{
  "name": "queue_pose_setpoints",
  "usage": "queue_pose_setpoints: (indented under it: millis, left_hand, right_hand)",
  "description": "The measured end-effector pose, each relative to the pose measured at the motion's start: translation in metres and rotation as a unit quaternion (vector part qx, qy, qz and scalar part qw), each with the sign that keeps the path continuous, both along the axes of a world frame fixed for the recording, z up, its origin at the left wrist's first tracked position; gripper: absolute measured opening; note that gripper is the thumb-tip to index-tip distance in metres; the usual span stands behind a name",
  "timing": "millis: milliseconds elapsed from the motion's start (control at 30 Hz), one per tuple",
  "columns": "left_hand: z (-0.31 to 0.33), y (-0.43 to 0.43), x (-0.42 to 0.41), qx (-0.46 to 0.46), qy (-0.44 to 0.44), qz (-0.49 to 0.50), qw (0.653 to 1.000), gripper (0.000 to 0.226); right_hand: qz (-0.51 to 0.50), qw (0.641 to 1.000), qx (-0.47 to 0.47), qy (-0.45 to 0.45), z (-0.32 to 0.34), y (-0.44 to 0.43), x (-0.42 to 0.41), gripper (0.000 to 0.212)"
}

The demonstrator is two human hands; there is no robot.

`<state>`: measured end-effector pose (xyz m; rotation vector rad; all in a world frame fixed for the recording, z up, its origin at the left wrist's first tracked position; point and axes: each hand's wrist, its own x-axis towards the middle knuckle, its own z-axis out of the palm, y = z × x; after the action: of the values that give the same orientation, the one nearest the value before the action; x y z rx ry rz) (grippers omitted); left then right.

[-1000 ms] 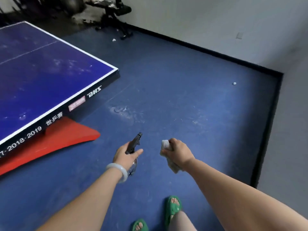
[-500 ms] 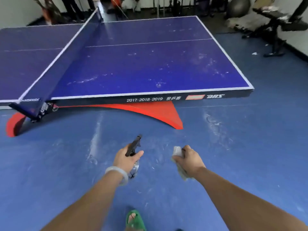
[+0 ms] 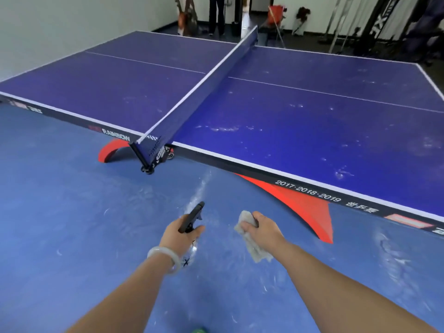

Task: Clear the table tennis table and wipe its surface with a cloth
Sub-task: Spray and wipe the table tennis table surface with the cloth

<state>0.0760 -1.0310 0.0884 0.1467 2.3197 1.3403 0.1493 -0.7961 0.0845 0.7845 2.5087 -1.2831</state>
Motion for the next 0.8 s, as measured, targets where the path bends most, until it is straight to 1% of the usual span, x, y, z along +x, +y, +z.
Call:
queue_pose_setpoints:
  millis: [67,133,267,367,433,533,600,667,800]
  left_hand:
    - [-0.001,-0.005,-0.03,-0.004,0.004,0.008,1.0,0.013]
    - [-0.003,-0.001,-0.056,0.002,0.011,0.011,1.0,0.017]
    - [-0.01,0.02,-0.101,0.021,0.003,0.022,1.0,0.025]
    - [-0.015,0.04,-0.133,0.033,0.0,0.042,0.999,0.028]
    - [-0.011,0.052,-0.152,0.055,-0.013,0.081,0.995,0.024]
    - [-0.008,0.061,-0.184,0.05,0.001,0.125,0.991,0.026]
    - [-0.007,0.064,-0.204,0.045,0.006,0.168,0.985,0.02]
    - [-0.007,0.064,-0.221,0.041,0.009,0.191,0.981,0.017]
    - [-0.011,0.057,-0.249,0.036,0.003,0.219,0.975,0.013]
  right_hand:
    - [0.016,1.0,0.014,0.005,-0.001,-0.004,-0.032,0.034]
    - [0.012,1.0,0.008,0.009,-0.003,-0.002,-0.06,0.034]
    - [0.017,0.999,-0.047,0.01,-0.011,0.01,-0.123,0.018]
    - [0.056,0.995,-0.077,0.018,-0.017,0.025,-0.175,0.018]
    - [0.078,0.992,-0.1,0.025,-0.018,0.035,-0.213,0.011]
    - [0.113,0.985,-0.122,0.037,-0.013,0.045,-0.271,0.006]
    - [0.137,0.977,-0.164,0.024,-0.008,0.049,-0.306,0.009]
    - [0.153,0.967,-0.203,0.002,-0.006,0.048,-0.336,0.013]
    - [0.172,0.956,-0.236,-0.038,-0.011,0.036,-0.38,0.013]
